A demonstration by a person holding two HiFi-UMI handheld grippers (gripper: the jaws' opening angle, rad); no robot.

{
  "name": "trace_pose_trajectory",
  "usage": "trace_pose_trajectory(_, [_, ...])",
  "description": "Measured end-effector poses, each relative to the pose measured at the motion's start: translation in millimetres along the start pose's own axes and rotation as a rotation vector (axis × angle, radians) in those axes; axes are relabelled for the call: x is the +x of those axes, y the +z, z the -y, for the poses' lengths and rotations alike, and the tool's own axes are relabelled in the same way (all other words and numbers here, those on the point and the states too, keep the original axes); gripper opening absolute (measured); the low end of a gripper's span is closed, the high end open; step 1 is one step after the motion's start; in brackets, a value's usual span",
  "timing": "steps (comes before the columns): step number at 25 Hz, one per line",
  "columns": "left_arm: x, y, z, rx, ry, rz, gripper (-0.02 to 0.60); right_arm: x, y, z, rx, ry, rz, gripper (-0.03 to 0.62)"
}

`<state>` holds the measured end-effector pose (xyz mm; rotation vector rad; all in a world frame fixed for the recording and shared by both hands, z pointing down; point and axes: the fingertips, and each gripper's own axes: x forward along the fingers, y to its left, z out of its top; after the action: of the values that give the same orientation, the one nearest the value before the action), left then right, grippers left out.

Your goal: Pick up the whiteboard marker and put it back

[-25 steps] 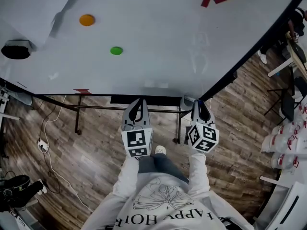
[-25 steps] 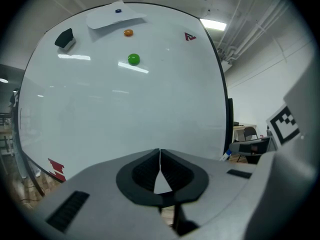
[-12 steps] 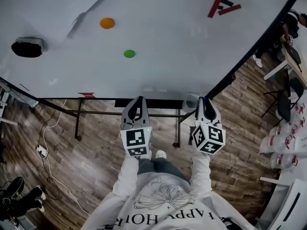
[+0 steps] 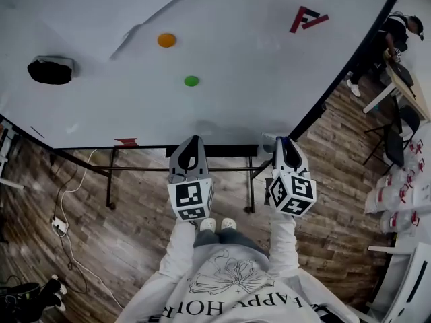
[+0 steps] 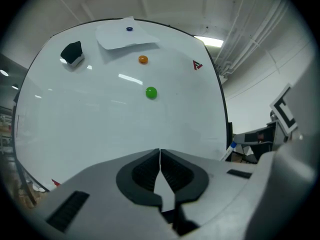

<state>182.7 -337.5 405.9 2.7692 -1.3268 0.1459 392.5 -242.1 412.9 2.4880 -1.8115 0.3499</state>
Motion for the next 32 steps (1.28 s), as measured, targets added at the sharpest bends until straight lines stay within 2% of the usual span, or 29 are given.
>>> trace_pose_trajectory(8, [-11, 0, -26, -0.009, 0.015, 0.006, 0.008, 17, -25, -39, -0.021, 0.046, -0.089, 0.063])
trace_pose_trajectory(18, [-20, -22, -79, -0.035, 0.096, -0.036, 0.008, 53, -81, -87, -0.104, 0.104, -0.260, 0.063])
trace_pose_trajectory(26, [-22, -45, -113, -0.052, 0.150, -0.080, 0.008, 84, -132, -121, -0.293, 0.131, -0.395, 0.063])
trace_pose_trajectory(32, [-28, -58, -138, -0.080, 0.204, -0.105, 0.008, 103, -138, -161, -0.398, 0.200, -0.402, 0.063])
